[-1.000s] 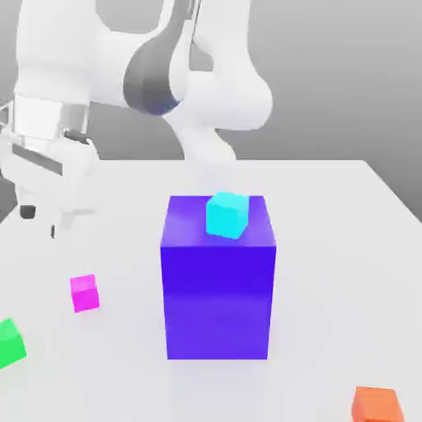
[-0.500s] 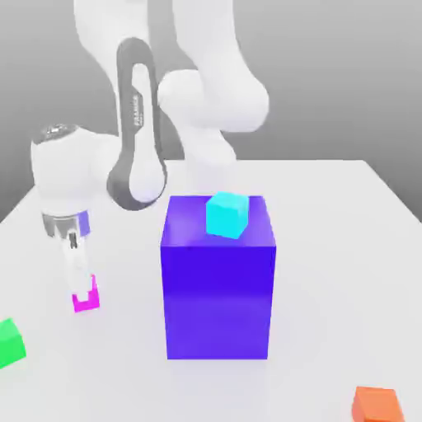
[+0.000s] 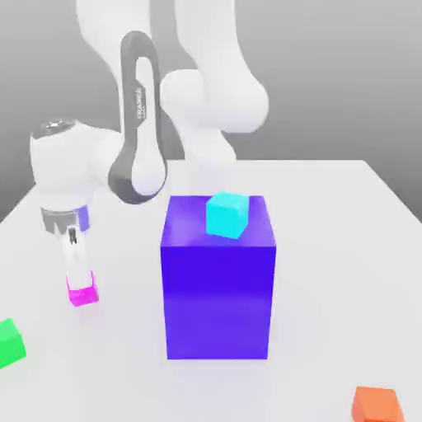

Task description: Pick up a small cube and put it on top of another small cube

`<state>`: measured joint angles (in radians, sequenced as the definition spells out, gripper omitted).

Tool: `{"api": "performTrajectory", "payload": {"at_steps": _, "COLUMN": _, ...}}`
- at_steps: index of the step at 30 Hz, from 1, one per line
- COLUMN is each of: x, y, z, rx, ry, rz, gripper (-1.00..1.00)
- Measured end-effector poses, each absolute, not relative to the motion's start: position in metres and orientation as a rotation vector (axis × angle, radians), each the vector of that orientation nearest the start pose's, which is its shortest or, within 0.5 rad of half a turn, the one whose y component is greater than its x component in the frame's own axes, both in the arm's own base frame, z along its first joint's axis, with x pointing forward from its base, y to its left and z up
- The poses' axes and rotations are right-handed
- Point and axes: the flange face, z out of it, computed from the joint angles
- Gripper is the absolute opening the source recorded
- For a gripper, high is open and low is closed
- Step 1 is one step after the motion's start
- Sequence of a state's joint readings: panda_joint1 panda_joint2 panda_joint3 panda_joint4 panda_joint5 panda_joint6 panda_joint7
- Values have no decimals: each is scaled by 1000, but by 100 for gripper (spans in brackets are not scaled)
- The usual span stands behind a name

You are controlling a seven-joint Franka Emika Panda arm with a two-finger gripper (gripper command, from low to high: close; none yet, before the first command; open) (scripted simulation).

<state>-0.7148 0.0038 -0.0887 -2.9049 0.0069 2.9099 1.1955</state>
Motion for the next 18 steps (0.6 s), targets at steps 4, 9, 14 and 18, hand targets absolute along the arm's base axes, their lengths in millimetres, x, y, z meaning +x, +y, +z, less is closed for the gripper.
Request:
{"api": "performTrajectory", "payload": {"at_steps": 4, "x": 265, "y": -272, "z": 203, "rx": -1853, "ry": 2525, "rz": 0, "gripper": -100}}
{"api": "performTrajectory", "payload": {"at_steps": 9, "x": 315, "y": -303, "z": 221, "rx": -2123, "ry": 2298, "rz": 0, "gripper": -100}}
{"api": "performTrajectory", "payload": {"at_steps": 14, "x": 360, "y": -335, "z": 240, "rx": -2358, "ry": 2069, "rz": 0, "gripper": -100}}
{"api": "performTrajectory", "payload": {"at_steps": 18, "x": 369, "y": -341, "z": 199, "rx": -2401, "ry": 2025, "rz": 0, "gripper": -100}}
